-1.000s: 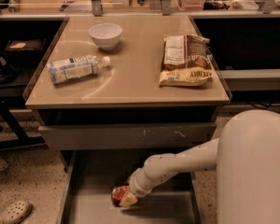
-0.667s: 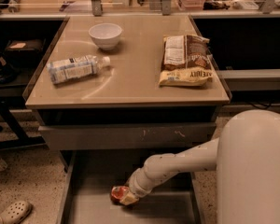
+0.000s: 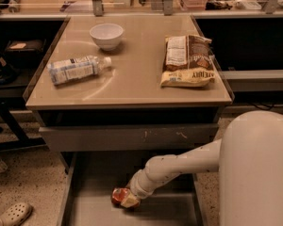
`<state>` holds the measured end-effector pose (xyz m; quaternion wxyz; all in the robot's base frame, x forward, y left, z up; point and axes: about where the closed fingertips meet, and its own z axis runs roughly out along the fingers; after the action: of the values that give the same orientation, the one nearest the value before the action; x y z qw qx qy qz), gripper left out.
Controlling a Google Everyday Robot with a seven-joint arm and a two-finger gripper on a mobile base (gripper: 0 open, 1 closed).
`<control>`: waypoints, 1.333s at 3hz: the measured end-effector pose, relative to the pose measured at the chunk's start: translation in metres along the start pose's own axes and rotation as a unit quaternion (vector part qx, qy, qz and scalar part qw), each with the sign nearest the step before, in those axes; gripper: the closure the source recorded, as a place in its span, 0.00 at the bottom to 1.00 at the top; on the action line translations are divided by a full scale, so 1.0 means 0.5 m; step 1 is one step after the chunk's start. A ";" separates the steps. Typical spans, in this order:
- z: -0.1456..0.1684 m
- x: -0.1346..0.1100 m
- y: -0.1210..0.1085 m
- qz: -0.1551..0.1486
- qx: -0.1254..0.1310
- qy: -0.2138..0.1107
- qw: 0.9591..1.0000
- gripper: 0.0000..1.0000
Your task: Pick coke can from middle drawer and place on counter
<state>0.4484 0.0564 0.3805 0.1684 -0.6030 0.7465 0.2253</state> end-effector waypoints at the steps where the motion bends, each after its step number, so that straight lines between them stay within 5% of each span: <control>1: 0.000 0.000 0.000 0.000 0.000 0.000 1.000 1.00; 2: -0.008 -0.006 0.004 -0.002 -0.002 -0.015 1.000 1.00; 4: -0.118 -0.036 0.016 -0.007 0.034 -0.047 0.998 1.00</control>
Offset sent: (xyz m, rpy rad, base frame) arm -0.0004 -0.0001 0.0146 0.0727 -0.0136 0.0000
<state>0.4456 0.0407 0.4404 0.2249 -0.5912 0.7406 0.2268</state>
